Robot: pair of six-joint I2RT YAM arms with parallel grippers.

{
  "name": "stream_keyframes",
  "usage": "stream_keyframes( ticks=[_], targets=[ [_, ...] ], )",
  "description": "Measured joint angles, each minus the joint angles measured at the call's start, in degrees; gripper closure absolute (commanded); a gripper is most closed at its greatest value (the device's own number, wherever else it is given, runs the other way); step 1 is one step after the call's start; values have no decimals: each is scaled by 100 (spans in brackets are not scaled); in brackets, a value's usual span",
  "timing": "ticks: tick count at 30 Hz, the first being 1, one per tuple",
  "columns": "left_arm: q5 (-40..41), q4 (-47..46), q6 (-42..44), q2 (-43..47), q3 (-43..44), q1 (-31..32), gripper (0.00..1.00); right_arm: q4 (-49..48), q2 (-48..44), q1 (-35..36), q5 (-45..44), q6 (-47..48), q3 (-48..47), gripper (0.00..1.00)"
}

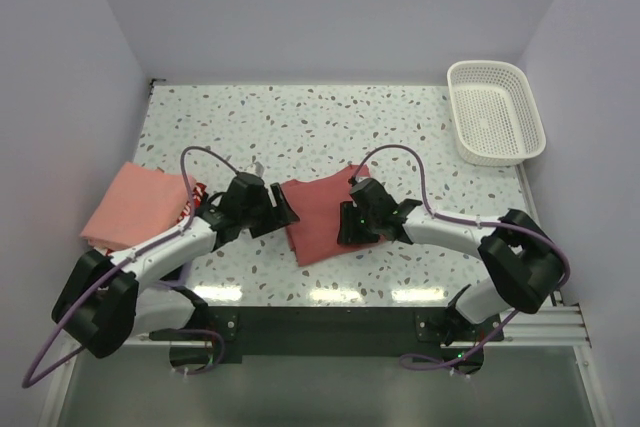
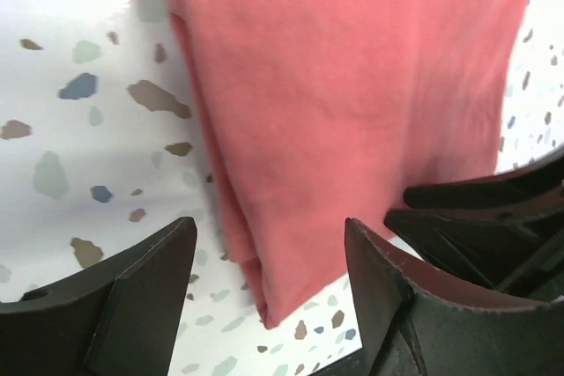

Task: Fold and stack the t-shirts
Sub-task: Fold the tshirt, then neatly place the folded tshirt to the corner

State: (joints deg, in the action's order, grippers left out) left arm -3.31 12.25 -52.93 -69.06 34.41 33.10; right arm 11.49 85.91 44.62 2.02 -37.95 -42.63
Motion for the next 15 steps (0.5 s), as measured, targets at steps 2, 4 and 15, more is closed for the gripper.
stream_keyframes(
  ticks=[2, 4, 15],
  targets=[
    [-90, -68, 46, -129, -61, -175, 27, 0, -2, 0, 0, -2, 0, 53],
    [-179, -168, 107, -286, -144, -354, 27, 0, -4, 0, 0, -2, 0, 53],
    [-568, -1357, 164, -1217, -262, -684, 33, 94, -166, 0, -44, 0, 0, 53]
  ],
)
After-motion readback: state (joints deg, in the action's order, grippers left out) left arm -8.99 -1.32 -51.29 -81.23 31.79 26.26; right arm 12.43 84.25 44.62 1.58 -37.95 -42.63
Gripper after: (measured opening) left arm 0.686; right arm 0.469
